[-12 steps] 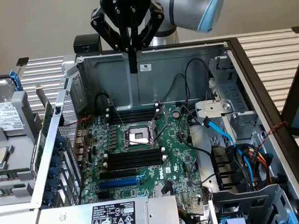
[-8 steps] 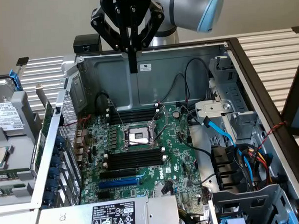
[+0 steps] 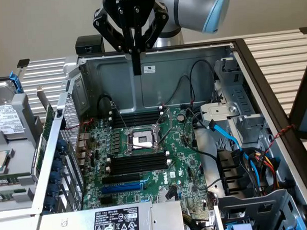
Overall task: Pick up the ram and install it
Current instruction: 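Reach for the ram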
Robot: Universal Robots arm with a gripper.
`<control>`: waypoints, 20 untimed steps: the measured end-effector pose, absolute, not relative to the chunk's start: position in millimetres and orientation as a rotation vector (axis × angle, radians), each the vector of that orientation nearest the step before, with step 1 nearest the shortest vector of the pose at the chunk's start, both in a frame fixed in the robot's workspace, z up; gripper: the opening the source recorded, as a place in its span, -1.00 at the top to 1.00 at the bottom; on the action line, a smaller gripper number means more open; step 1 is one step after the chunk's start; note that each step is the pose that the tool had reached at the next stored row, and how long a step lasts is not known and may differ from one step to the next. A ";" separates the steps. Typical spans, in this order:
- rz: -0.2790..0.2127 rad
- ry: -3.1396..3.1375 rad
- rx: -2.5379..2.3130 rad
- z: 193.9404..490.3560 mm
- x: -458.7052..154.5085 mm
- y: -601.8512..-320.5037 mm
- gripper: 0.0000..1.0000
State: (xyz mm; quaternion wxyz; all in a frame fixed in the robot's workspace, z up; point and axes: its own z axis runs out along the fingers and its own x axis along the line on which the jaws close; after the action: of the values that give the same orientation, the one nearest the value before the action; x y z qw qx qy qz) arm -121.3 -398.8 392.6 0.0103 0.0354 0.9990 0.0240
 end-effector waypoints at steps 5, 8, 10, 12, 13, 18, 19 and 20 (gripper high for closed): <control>0.075 3.118 0.110 392.6 -129.3 -398.6 0.79; 0.075 3.118 0.110 392.6 -140.9 -398.0 0.79; 0.075 3.118 0.110 392.6 -149.8 -397.7 0.76; 0.075 3.118 0.110 392.6 -158.0 -397.4 0.76; 0.075 3.118 0.110 392.6 -162.2 -397.0 0.63; 0.075 3.118 0.111 392.5 -185.1 -395.4 0.63; 0.075 3.118 0.110 392.5 -189.7 -395.2 0.63; 0.075 3.118 0.110 392.5 -194.2 -394.9 0.63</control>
State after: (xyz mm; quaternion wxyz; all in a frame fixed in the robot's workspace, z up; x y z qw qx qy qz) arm -194.2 -394.9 392.5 0.0104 0.0354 0.9990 0.0240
